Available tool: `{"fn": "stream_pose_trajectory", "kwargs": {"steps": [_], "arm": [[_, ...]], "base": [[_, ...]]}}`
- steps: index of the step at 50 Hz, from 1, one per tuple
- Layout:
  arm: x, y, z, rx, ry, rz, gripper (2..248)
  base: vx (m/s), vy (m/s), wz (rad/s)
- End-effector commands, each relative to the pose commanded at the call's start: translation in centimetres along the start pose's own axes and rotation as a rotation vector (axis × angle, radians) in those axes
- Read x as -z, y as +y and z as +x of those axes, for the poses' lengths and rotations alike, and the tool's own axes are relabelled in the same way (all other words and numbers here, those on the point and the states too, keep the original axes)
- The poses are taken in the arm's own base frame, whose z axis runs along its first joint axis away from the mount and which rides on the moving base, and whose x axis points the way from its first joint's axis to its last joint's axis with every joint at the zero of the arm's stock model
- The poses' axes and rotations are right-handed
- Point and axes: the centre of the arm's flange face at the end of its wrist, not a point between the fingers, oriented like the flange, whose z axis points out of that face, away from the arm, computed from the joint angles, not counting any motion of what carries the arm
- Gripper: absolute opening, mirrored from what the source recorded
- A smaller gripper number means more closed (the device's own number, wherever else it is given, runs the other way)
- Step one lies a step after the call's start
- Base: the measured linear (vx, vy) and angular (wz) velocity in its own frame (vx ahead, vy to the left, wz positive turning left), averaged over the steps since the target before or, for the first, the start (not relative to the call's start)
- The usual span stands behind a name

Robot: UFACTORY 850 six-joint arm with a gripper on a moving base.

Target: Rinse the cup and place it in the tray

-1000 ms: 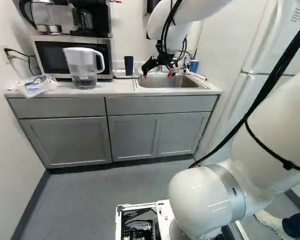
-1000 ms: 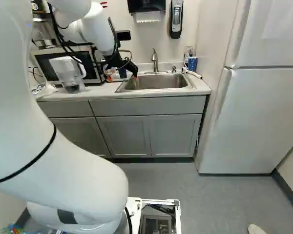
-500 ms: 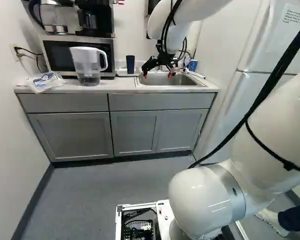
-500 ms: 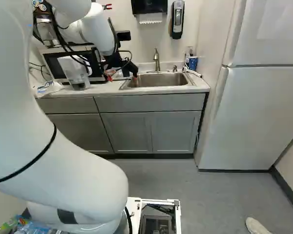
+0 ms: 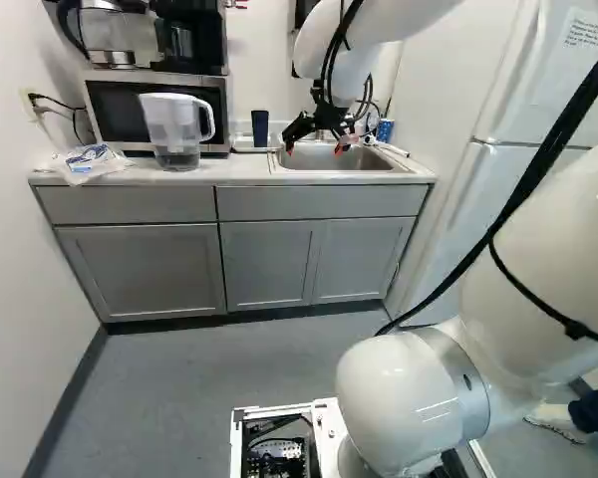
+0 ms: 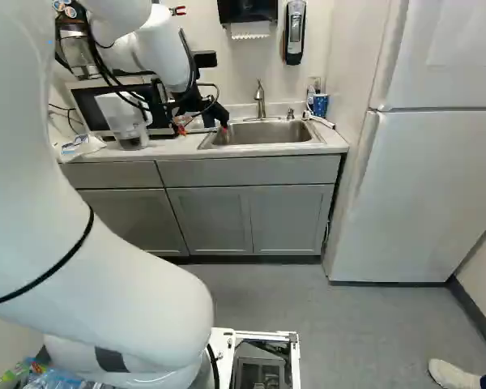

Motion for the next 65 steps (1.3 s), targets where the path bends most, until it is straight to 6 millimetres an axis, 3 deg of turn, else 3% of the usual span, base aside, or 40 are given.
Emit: {"fn": "stream_pose_trajectory", "kwargs": {"steps": [34,65], "arm": [[-1.1,0.2,-1.2,-0.003,0.029,0.000,247],[-3.8,0.7,-4.4,-0.009,0.104,-0.002,247]], "base": [[0.000,0.000,0.000],[0.000,0.000,0.000]]}}
